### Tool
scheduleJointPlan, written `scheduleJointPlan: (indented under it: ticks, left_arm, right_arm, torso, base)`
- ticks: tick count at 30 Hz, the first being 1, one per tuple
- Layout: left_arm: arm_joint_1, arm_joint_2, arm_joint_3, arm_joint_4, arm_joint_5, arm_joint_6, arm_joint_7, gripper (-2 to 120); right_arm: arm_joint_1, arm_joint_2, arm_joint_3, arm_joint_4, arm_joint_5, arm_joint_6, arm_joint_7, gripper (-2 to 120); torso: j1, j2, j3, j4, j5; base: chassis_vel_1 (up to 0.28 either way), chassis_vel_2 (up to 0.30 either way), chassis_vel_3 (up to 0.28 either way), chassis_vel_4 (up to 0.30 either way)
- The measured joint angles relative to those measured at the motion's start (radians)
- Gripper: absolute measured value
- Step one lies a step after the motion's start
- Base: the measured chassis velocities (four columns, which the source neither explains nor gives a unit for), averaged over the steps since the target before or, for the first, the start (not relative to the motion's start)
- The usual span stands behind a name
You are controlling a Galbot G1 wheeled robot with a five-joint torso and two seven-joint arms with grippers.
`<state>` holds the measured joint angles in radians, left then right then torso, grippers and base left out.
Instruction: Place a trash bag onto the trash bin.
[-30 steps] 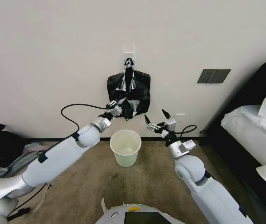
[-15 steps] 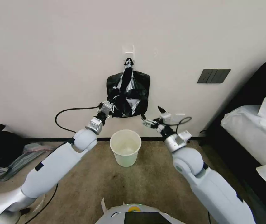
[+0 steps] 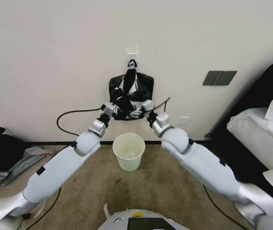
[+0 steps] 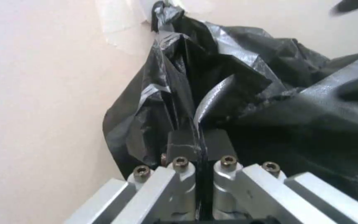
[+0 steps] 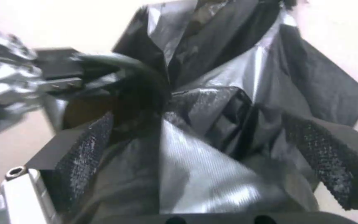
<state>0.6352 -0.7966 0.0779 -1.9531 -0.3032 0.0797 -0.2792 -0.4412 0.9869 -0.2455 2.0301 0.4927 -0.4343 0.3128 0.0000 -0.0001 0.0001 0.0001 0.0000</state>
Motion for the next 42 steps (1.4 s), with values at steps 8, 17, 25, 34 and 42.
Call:
scheduleJointPlan:
  ticks: [8,17,25,34,42]
  left_arm:
    - [-0.003,-0.002,0.004,-0.009,0.0,0.002,0.004,0]
    - [0.0,-0.004,0.007,-0.013,0.003,0.002,0.005,0]
    - [-0.008,-0.003,0.009,-0.012,0.001,0.002,0.005,0]
    - [0.003,0.001,0.0,-0.018,-0.006,0.0,0.005,0]
    - [0.06,-0.006,-0.041,-0.053,-0.044,-0.001,0.001,0]
  right_arm:
    - [0.122,0.033,-0.109,-0.068,0.053,-0.128,0.071,85]
    - [0.136,0.02,-0.116,-0.071,0.069,-0.15,0.101,53]
    - [0.133,0.022,-0.115,-0.078,0.077,-0.17,0.127,24]
    - [0.122,-0.003,-0.079,-0.058,0.143,-0.165,0.148,0]
    - [0.043,0.006,0.018,-0.014,0.276,-0.03,0.16,0]
  torso:
    - [0.0,0.0,0.0,-0.0001,0.0]
    - [0.0,0.0,0.0,-0.0001,0.0]
    - [0.0,0.0,0.0,0.0,0.0]
    - [0.0,0.0,0.0,-0.0002,0.0]
    - [0.0,0.0,0.0,0.0,0.0]
  base:
    - [0.0,0.0,0.0,0.0]
    - [0.0,0.0,0.0,0.0]
    - [0.0,0.0,0.0,0.0]
    - [0.0,0.0,0.0,0.0]
    - [0.0,0.0,0.0,0.0]
